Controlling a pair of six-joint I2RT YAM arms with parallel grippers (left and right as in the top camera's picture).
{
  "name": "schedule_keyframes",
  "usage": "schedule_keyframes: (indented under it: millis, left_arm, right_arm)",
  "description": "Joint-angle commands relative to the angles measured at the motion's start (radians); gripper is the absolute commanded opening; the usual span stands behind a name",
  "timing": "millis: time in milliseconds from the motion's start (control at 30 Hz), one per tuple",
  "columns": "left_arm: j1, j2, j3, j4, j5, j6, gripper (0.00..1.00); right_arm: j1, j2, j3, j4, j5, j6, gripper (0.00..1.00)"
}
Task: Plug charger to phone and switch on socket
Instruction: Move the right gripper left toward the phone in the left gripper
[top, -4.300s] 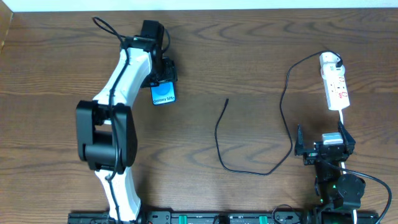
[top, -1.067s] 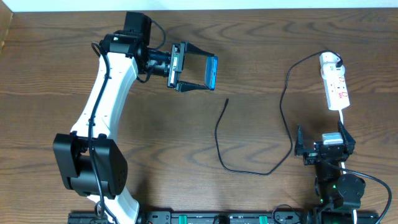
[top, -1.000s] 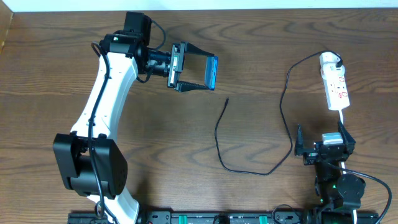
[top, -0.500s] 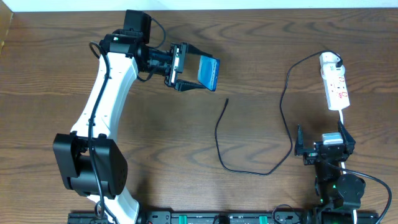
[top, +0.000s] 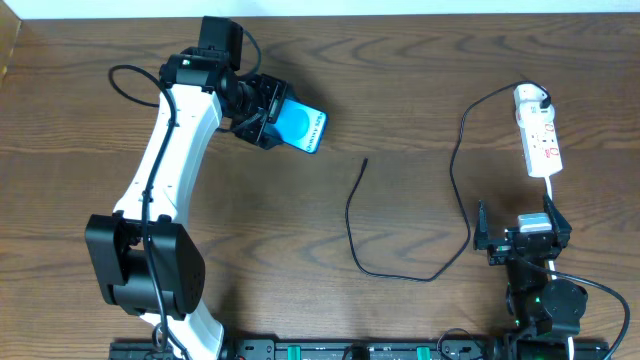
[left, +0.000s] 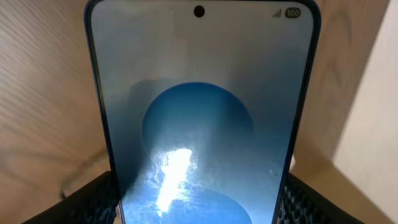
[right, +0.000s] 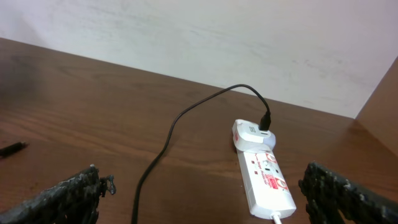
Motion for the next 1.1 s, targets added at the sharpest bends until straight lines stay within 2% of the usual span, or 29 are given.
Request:
schedule_keyframes:
  millis: [0, 167, 567, 833, 1067]
  left_arm:
    - [0.005, -0.032, 0.016, -0.006, -0.216, 0.009, 0.07]
    - [0.005, -0.032, 0.016, -0.006, -0.319, 0.01, 0.08]
    - [0.005, -0.032, 0.015, -0.014, -0.34, 0.009, 0.08]
    - [0.005, -0.032, 0.015, -0.021, -0.339, 0.009, 0.07]
    - [0.005, -0.032, 0.015, -0.021, -0.338, 0.009, 0.08]
  right_arm:
    - [0.004, -0.006, -0.001, -0.005, 0.004, -0.008, 0.99]
    - [0.004, -0.006, -0.001, -0.005, 0.004, -0.008, 0.99]
    - [0.004, -0.006, -0.001, 0.001, 0.025, -0.01, 0.99]
    - [0.004, -0.006, -0.001, 0.146, 0.026, -0.008, 0.99]
    - [0.004, 0.002, 0.009, 0.242, -0.095, 0.004, 0.99]
